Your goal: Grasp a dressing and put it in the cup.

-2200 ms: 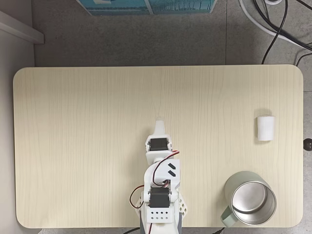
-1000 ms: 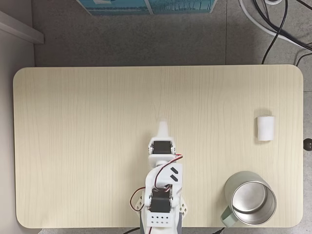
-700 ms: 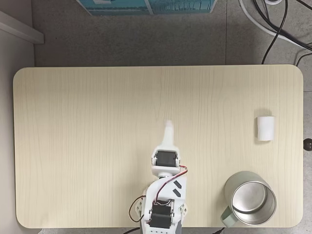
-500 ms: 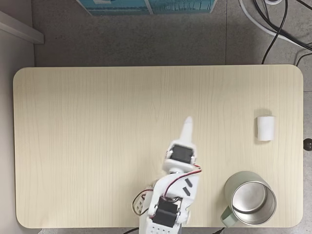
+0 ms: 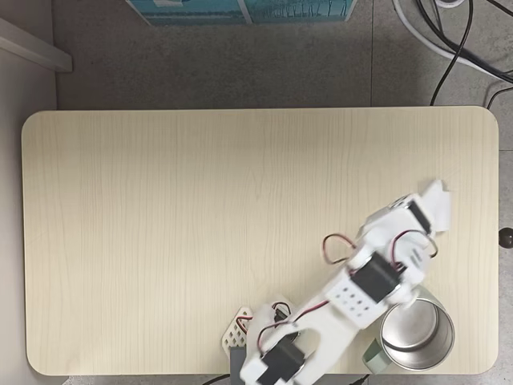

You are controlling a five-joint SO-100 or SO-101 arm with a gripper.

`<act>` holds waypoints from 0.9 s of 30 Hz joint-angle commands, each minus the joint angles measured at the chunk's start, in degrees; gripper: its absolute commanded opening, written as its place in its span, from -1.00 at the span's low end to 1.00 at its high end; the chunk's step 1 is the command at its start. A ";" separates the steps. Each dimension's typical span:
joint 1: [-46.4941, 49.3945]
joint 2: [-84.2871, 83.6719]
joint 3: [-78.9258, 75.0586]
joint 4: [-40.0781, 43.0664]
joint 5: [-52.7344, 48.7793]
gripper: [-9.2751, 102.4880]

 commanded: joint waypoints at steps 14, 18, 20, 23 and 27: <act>9.76 37.27 34.10 9.84 -1.41 -0.37; 10.63 44.03 38.14 9.93 -2.02 -0.38; 10.81 46.85 39.90 10.02 -2.29 -0.38; 10.55 49.57 40.69 10.11 -2.99 -0.39; 10.20 51.33 40.17 10.20 -3.96 -0.39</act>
